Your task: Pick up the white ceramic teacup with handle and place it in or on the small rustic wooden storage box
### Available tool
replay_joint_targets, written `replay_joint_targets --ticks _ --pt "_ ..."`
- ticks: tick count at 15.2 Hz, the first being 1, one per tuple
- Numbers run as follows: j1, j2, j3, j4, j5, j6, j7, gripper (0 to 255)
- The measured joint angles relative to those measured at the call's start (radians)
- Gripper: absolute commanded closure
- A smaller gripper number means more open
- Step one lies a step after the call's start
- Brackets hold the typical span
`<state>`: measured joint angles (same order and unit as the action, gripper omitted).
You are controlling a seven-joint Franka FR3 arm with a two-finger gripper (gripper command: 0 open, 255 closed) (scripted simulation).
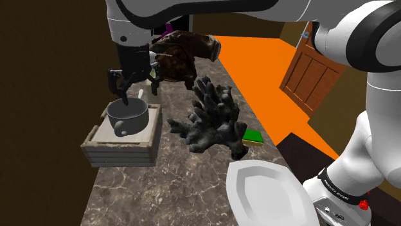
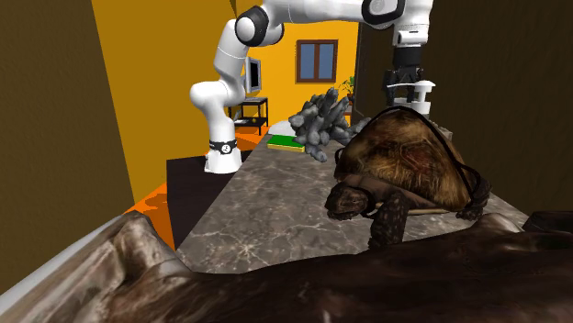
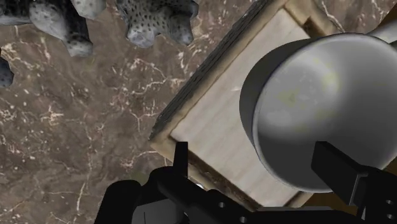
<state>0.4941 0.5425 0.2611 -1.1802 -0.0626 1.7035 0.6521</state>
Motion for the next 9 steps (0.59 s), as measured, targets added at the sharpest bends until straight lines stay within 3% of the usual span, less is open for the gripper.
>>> replay_joint_targets --ticks 3,9 --pt "0.005 0.018 -0.001 0.099 -0.003 -0.081 -0.003 0" --pt "0.007 0.02 -0.001 0.117 -0.003 -0.099 -0.002 0"
